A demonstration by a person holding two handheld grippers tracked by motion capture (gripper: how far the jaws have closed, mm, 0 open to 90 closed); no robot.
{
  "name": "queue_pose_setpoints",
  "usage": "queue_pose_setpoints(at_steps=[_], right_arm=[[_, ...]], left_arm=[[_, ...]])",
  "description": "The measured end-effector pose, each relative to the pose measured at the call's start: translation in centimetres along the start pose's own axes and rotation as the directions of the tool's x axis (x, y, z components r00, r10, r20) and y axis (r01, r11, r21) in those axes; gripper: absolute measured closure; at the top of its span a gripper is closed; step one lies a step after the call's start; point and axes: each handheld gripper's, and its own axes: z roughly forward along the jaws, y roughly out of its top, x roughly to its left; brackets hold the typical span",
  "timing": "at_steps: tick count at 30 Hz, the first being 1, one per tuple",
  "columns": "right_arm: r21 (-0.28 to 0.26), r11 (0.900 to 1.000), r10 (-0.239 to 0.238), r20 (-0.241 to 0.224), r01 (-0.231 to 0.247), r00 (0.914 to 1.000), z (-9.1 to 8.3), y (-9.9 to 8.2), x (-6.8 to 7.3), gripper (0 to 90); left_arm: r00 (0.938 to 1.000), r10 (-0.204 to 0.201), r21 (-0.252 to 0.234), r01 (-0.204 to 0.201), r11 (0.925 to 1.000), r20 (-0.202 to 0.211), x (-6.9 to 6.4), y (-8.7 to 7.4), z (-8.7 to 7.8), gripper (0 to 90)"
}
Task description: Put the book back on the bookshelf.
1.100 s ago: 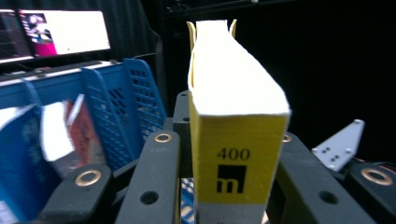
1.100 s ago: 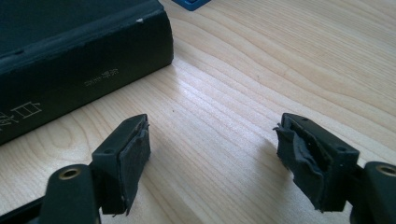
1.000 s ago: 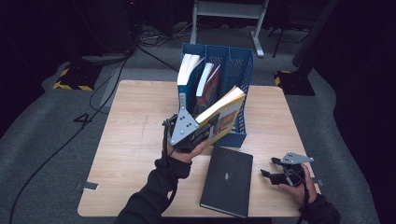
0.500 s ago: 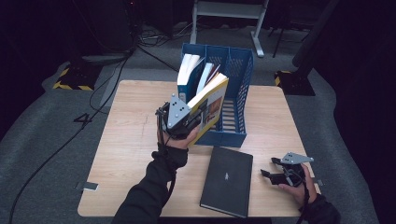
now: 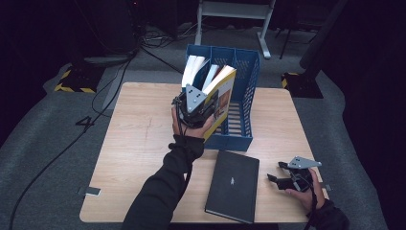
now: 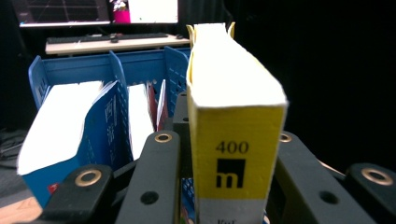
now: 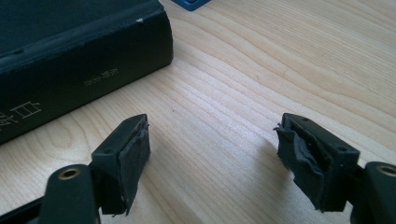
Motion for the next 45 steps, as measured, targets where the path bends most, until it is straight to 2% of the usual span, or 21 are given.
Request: queue_pose_setpoints(at_steps=[3,7,12,19,21,26,30,34,37,41,45], right_arm=[[0.000,1.0000,0.001,-0.002,-0.001,1.0000,0.0,0.0,0.0,25.5],[0.000,1.0000,0.001,-0.002,-0.001,1.0000,0.0,0.0,-0.1,25.5],[0.001,1.0000,0.001,-0.003,-0.001,1.0000,0.0,0.0,0.0,25.5],[0.000,1.0000,0.003,-0.005,-0.003,1.0000,0.0,-0.1,0.0,25.5],[0.000,1.0000,0.002,-0.004,-0.002,1.0000,0.0,0.0,0.0,25.4],[0.001,1.0000,0.003,-0.001,-0.003,1.0000,0.0,0.0,0.0,25.1],[0.001,1.0000,0.001,0.003,-0.001,1.0000,0.0,0.0,0.1,25.1],[0.000,1.0000,-0.003,0.008,0.003,1.0000,0.0,0.0,0.2,25.1],[-0.001,1.0000,-0.004,0.011,0.004,0.9999,0.0,0.0,0.2,25.0],[-0.006,0.9999,-0.014,0.022,0.014,0.9996,-0.1,0.0,0.4,25.1],[-0.004,0.9999,-0.015,0.024,0.015,0.9996,-0.1,0.0,0.4,25.1]], left_arm=[[0.9998,-0.001,0.005,0.001,1.0000,-0.020,-0.6,0.2,1.1,75.4],[0.9977,0.001,0.015,0.000,0.9999,-0.067,-1.1,0.5,2.4,75.4],[0.9939,-0.013,0.028,0.016,0.9995,-0.109,-1.0,0.9,3.6,75.4],[0.9941,0.007,0.047,-0.002,0.9989,-0.108,-0.7,0.9,2.4,75.2],[0.9933,0.028,0.046,-0.023,0.9987,-0.112,-0.6,1.0,2.0,75.0],[0.9934,0.004,0.038,0.000,0.9993,-0.115,-0.2,1.0,1.8,74.9],[0.9937,0.000,0.044,0.005,0.9990,-0.112,-0.3,1.2,3.0,75.1],[0.9938,0.027,0.060,-0.020,0.9980,-0.108,-1.0,1.1,4.7,75.2],[0.9934,0.031,0.070,-0.023,0.9973,-0.111,-1.3,1.1,6.0,75.3],[0.9902,0.023,0.063,-0.014,0.9979,-0.138,-1.3,1.1,7.2,75.4],[0.9884,-0.005,0.058,0.014,0.9982,-0.152,-0.5,1.3,8.1,75.4]])
